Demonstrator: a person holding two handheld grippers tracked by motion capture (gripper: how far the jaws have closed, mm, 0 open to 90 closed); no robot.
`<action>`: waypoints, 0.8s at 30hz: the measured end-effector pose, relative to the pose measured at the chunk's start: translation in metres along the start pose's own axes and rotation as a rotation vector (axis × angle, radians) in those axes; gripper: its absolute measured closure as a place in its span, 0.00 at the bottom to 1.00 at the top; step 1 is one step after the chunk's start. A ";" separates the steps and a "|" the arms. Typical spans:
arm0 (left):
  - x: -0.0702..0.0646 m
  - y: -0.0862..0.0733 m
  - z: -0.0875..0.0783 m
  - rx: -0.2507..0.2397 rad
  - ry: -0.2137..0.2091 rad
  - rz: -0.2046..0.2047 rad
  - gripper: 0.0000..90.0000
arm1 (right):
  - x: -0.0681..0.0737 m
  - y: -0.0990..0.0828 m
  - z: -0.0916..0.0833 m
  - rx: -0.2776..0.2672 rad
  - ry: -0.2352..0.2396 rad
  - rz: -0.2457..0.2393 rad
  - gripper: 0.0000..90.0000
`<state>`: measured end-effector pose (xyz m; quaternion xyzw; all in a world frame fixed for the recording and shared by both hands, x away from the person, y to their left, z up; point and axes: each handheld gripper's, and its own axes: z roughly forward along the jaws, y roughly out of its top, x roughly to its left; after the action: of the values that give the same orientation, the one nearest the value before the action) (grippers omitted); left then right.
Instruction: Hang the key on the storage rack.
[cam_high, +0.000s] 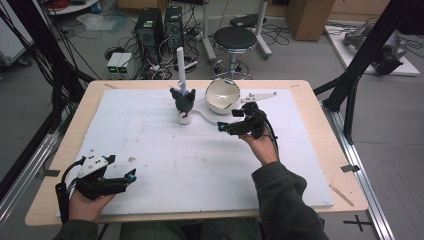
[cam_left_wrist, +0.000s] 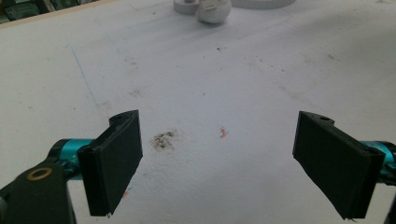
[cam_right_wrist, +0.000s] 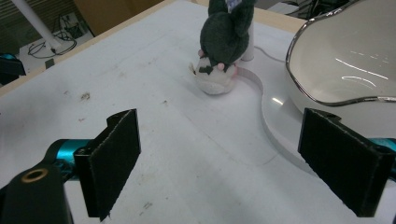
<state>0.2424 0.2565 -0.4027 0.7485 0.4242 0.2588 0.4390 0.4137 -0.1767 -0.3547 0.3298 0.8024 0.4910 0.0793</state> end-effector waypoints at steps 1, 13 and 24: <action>0.000 0.000 0.000 0.000 0.000 0.000 0.18 | -0.001 -0.001 -0.001 -0.001 0.001 0.002 0.14; 0.000 0.000 0.000 0.003 0.001 0.003 0.18 | -0.005 -0.015 -0.009 -0.005 -0.009 0.017 0.14; 0.000 0.000 0.000 0.001 0.002 -0.001 0.18 | -0.006 -0.021 -0.024 -0.012 -0.017 0.020 0.13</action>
<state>0.2423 0.2566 -0.4026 0.7481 0.4253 0.2593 0.4384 0.3984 -0.2039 -0.3615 0.3414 0.7953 0.4939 0.0833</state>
